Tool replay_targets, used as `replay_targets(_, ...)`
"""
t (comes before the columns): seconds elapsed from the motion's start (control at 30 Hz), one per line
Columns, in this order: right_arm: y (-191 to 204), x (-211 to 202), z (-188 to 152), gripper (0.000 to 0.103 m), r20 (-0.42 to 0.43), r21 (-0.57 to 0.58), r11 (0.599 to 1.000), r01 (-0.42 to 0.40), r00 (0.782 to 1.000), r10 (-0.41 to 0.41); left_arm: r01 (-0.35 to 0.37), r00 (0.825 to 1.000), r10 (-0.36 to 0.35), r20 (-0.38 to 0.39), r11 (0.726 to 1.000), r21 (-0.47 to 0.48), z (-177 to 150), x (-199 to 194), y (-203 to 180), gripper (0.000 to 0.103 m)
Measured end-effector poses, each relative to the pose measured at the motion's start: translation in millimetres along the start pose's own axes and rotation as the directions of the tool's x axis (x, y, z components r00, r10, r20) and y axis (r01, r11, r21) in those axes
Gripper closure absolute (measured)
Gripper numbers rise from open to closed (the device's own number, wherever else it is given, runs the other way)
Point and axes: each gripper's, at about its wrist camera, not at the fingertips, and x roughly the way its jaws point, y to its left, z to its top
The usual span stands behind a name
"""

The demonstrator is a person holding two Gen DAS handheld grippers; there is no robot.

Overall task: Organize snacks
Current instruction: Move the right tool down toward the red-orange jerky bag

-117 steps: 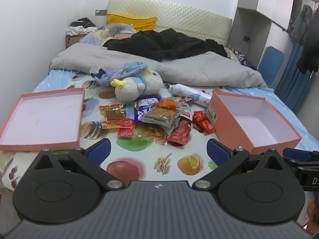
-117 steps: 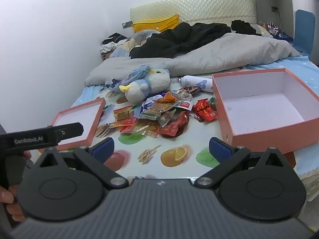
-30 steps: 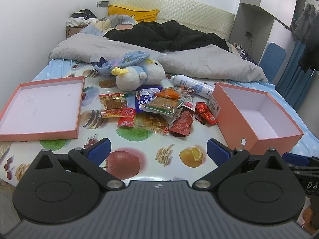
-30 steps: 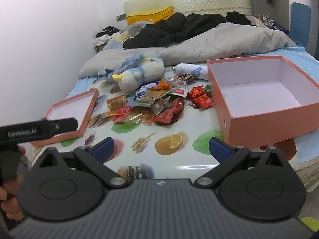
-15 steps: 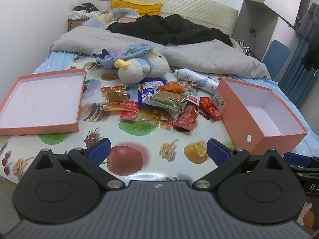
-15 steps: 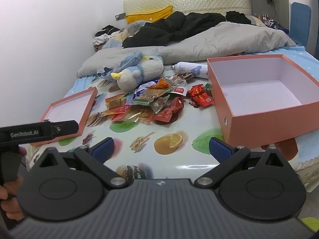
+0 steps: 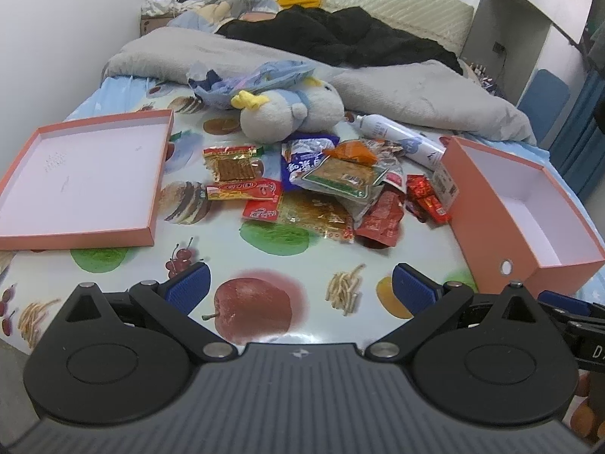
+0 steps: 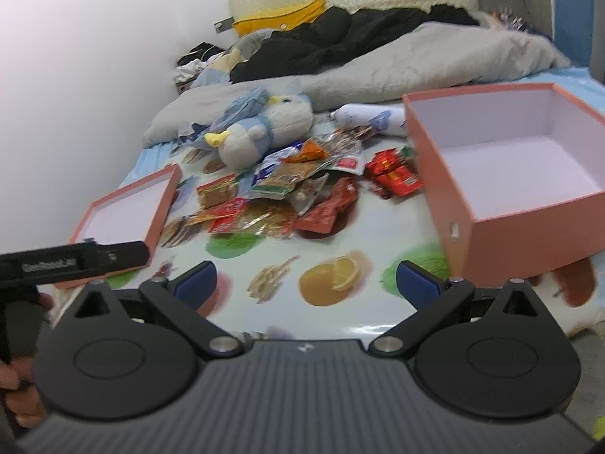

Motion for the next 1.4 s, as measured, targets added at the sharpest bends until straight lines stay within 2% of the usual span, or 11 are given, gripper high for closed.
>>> replay_targets(0.27,13.3,39.3,5.9,0.000,-0.016,-0.048,0.998,-0.034,0.999,0.033,-0.042,0.998,0.043,-0.040,0.999,0.010,15.0,45.1,15.3,0.000)
replay_targets(0.37,14.7,56.9,9.2,0.000,-0.015,-0.050,0.997,-0.059,0.998,0.059,-0.029,0.998,0.030,-0.055,1.000,0.012,23.1,67.5,24.4,0.000)
replay_targets(0.53,17.4,90.5,15.5,0.000,0.016,-0.114,0.993,-0.040,0.999,0.042,-0.070,0.996,0.071,-0.059,0.997,0.025,39.8,110.3,37.9,0.000)
replay_targets(0.77,5.0,148.1,24.2,0.000,-0.008,-0.092,0.996,0.003,1.000,-0.004,-0.127,0.990,0.127,-0.066,0.992,0.004,68.1,172.3,64.7,0.000)
replay_targets(0.83,1.7,163.8,28.1,0.004,-0.007,-0.095,0.995,0.022,1.000,-0.023,-0.132,0.989,0.132,-0.069,0.991,0.003,76.1,189.3,69.6,0.000)
replay_targets(0.97,-6.9,192.2,36.7,0.006,-0.022,-0.078,0.996,0.034,0.999,-0.036,-0.109,0.991,0.109,-0.078,0.994,0.008,90.0,221.6,72.2,0.000)
replay_targets(1.0,-9.2,198.7,39.1,0.010,-0.024,-0.071,0.997,0.034,0.999,-0.036,-0.109,0.991,0.110,-0.075,0.994,0.016,93.0,228.3,71.5,0.000)
replay_targets(1.03,-11.0,205.8,41.6,0.014,-0.032,-0.067,0.997,0.039,0.999,-0.041,-0.114,0.991,0.116,-0.070,0.993,0.027,95.5,235.2,70.6,0.000)
replay_targets(1.13,-14.6,223.3,45.3,0.018,-0.046,-0.060,0.997,0.053,0.997,-0.056,-0.135,0.987,0.138,-0.086,0.990,0.040,102.3,259.2,72.5,0.000)
replay_targets(1.23,-18.5,236.3,48.0,0.023,-0.057,-0.056,0.996,0.069,0.996,-0.073,-0.181,0.978,0.187,-0.089,0.981,0.074,107.3,279.4,72.9,0.000)
replay_targets(1.4,-17.9,249.6,46.8,0.025,-0.090,-0.073,0.994,0.083,0.992,-0.090,-0.206,0.973,0.215,-0.079,0.972,0.112,112.4,299.4,71.9,0.000)
